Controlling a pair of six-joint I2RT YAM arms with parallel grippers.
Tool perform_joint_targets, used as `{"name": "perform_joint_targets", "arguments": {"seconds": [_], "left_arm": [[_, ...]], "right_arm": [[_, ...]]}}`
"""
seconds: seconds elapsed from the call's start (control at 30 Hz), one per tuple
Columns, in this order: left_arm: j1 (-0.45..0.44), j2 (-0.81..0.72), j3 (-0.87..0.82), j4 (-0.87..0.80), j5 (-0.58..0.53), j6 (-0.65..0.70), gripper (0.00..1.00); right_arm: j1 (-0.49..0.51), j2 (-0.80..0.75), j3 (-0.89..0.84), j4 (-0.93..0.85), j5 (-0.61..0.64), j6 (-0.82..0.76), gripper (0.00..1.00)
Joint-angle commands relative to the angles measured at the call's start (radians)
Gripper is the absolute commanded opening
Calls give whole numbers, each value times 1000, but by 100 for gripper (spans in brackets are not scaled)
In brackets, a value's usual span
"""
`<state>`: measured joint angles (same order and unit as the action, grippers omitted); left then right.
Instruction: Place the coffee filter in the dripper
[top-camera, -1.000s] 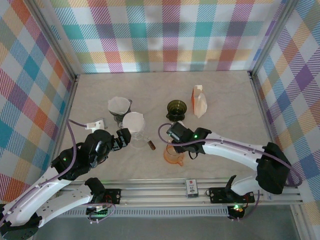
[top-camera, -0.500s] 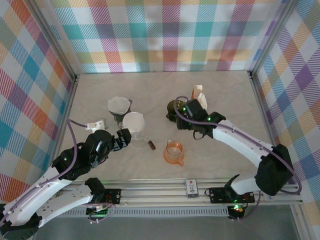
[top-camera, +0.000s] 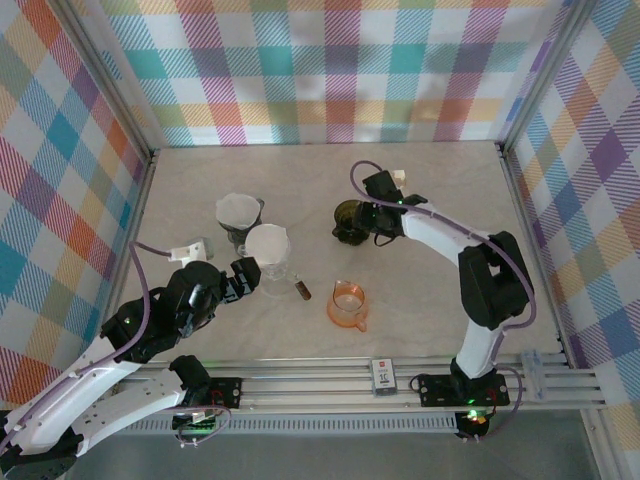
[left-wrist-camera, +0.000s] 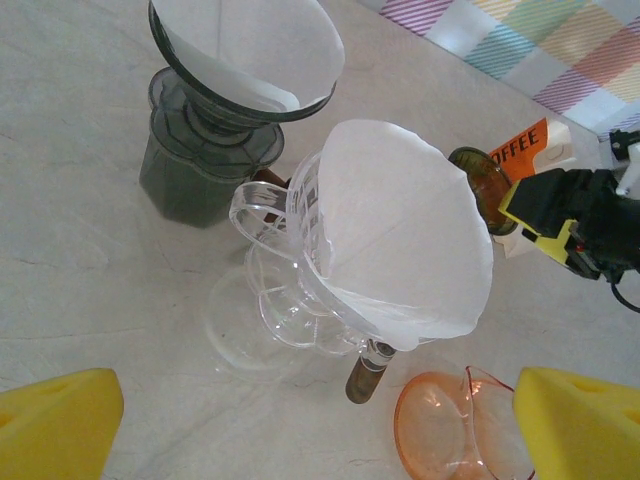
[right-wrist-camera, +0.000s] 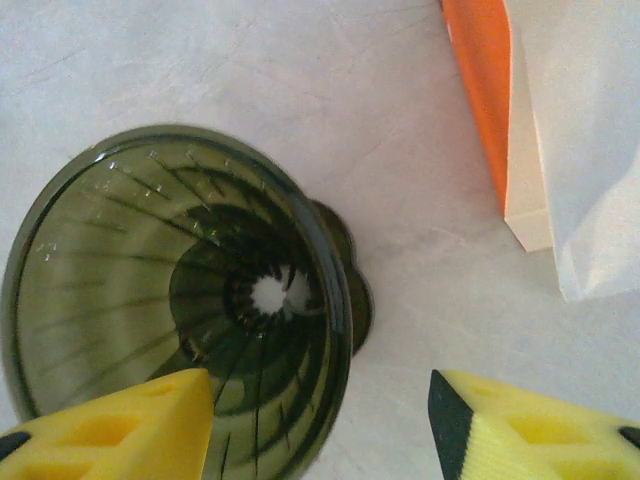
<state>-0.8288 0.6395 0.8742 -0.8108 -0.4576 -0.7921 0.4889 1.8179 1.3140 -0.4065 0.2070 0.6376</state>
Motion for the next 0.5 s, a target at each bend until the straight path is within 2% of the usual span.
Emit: {"name": "perform_joint_targets", "arguments": {"seconds": [0.0, 0.47], "left_arm": [[10, -14, -5, -11, -12, -6, 100], [11, -6, -4, -8, -15, -4, 100]], "right_arm": [[-13, 37, 56, 12, -7, 27, 52], [-34, 77, 69, 5, -106, 13, 9]]}}
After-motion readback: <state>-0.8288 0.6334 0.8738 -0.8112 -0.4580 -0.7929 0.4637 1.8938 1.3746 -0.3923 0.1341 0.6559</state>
